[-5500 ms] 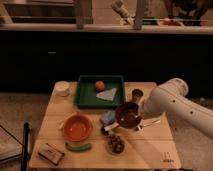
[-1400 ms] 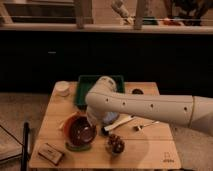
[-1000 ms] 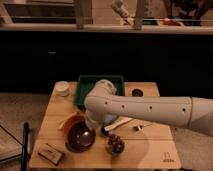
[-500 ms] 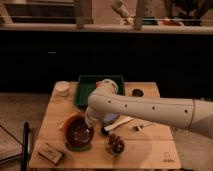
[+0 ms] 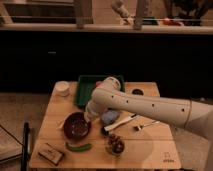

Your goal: Stack bowls on top of each other

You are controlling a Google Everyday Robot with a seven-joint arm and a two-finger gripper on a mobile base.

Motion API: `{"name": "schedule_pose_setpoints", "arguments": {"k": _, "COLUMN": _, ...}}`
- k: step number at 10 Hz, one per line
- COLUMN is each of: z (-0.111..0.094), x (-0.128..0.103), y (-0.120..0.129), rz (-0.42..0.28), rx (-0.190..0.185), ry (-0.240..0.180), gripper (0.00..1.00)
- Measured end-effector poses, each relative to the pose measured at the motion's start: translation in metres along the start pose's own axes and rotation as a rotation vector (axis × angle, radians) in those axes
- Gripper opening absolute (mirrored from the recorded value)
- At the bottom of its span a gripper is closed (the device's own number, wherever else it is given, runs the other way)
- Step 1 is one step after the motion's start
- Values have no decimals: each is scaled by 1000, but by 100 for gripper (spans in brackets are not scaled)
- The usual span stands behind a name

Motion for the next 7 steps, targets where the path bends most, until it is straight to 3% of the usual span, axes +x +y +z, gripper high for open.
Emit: {"name": "schedule_pose_setpoints", "arguments": {"k": 7, "z": 15, "x": 19, "y": 6, "rz": 58, "rx": 81, "ry": 13, "gripper": 0}}
